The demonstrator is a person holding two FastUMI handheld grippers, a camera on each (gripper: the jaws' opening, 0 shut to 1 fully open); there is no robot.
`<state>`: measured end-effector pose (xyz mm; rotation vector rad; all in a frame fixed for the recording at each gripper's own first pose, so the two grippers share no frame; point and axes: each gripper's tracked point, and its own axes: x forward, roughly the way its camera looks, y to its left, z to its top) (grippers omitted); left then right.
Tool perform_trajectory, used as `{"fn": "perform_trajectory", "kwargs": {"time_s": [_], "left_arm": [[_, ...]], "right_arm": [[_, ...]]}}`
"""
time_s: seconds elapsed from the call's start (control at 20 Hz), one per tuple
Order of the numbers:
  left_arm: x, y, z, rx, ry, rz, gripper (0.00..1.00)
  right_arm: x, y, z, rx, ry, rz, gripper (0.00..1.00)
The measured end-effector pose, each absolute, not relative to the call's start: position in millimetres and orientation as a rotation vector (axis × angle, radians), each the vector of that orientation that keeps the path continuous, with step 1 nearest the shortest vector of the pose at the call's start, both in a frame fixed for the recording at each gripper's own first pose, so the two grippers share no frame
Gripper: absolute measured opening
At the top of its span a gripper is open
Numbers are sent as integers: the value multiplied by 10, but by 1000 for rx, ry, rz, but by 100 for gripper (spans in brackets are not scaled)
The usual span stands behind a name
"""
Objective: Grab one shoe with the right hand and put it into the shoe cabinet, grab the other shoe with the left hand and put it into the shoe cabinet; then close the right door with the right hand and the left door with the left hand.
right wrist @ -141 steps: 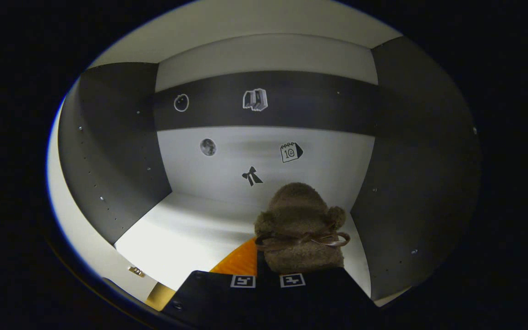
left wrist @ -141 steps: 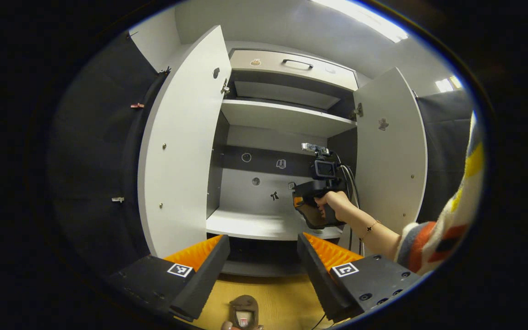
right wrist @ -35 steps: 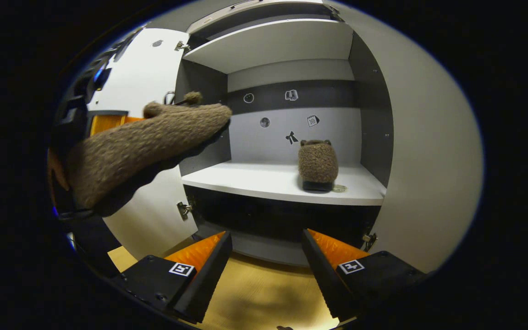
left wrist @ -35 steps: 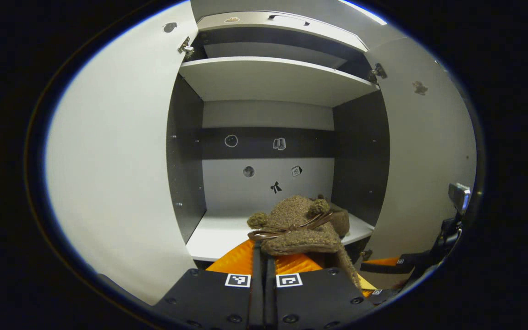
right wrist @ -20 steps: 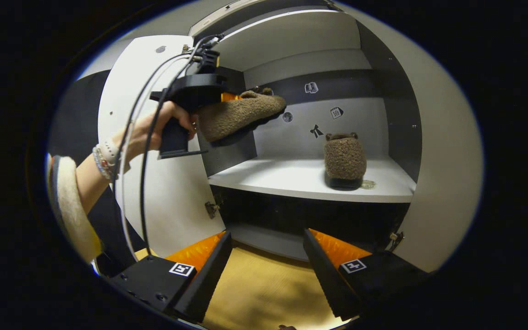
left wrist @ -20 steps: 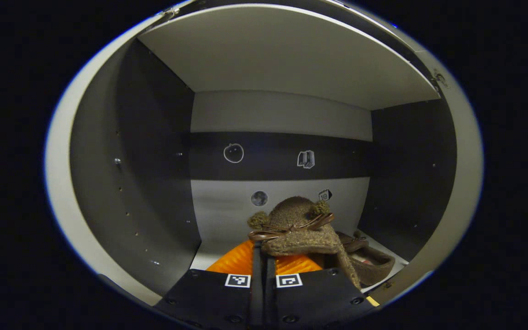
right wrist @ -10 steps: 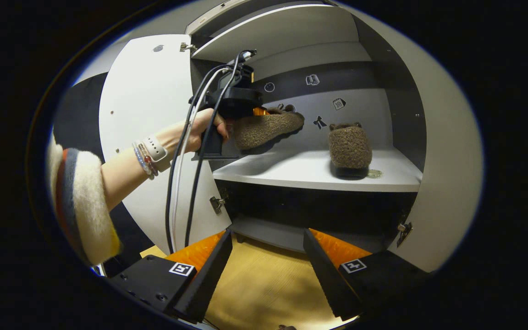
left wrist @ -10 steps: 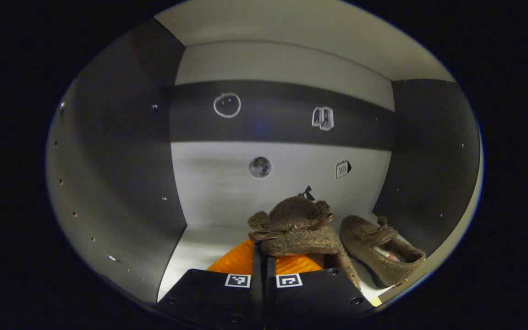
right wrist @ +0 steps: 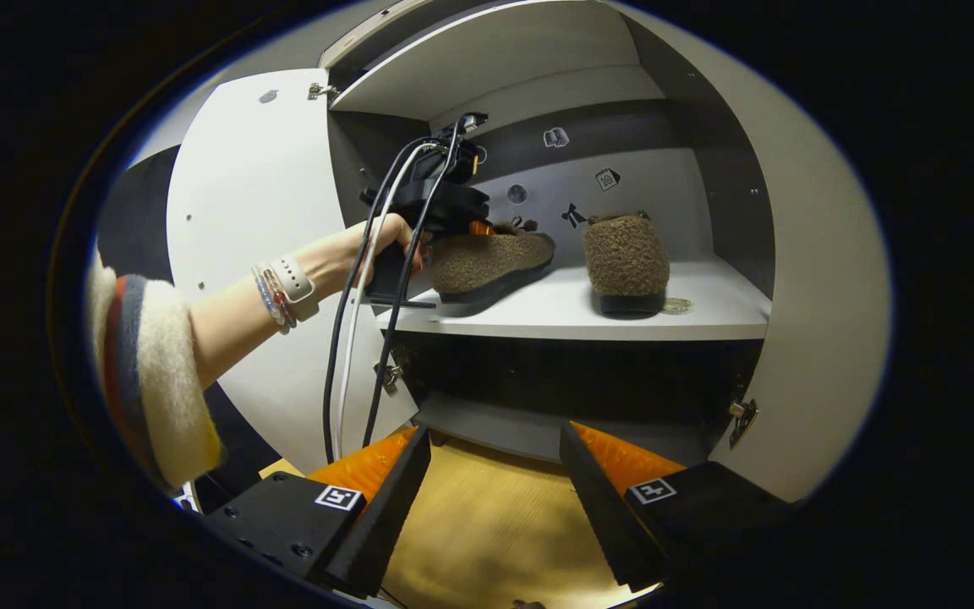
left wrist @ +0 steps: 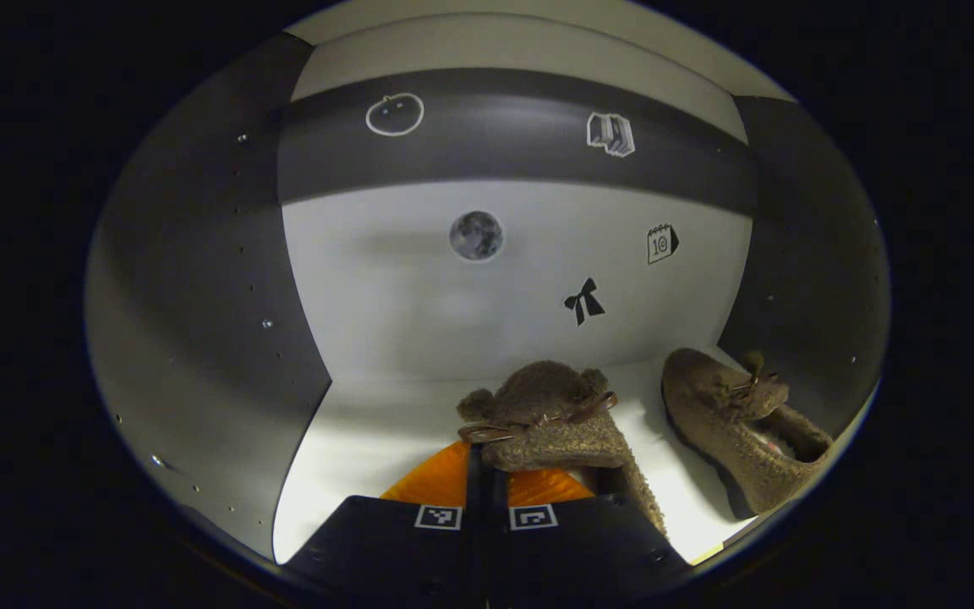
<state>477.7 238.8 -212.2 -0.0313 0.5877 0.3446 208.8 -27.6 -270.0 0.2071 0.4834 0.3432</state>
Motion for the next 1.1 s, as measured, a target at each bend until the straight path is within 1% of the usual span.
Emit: {"fn": "perform_trajectory", "kwargs": {"time_s": [0.15, 0.3, 0.5, 0.55, 0.6, 0.65, 0.7, 0.75, 0.85, 0.95, 1.1], "left_arm": [[4808, 2488, -2174, -18, 589, 383, 6], [4793, 2502, -2193, -1, 601, 382, 10], [4742, 2519, -2097, 30, 596, 376, 30], [4714, 2523, -2045, 43, 593, 376, 42], [4684, 2538, -2014, 60, 586, 377, 49], [4623, 2553, -1963, 86, 584, 386, 59], [4584, 2572, -1919, 107, 579, 392, 65], [4519, 2574, -1860, 133, 578, 394, 82], [4421, 2518, -1783, 137, 569, 376, 95], [4276, 2403, -1716, 116, 550, 345, 93], [3984, 2153, -1514, 123, 481, 309, 97]], "right_arm": [[2094, -268, -2730, 207, 491, 347, 98], [2079, -263, -2736, 208, 495, 347, 98], [2105, -207, -2710, 221, 495, 354, 98], [2099, -179, -2701, 224, 494, 358, 98], [2092, -153, -2695, 223, 492, 362, 98], [2089, -125, -2683, 220, 489, 366, 98], [2078, -102, -2674, 216, 488, 367, 98], [2062, -74, -2664, 212, 485, 369, 98], [2022, -41, -2641, 203, 479, 368, 98], [1980, -11, -2584, 187, 462, 361, 98], [1881, 26, -2447, 162, 419, 333, 98]]}}
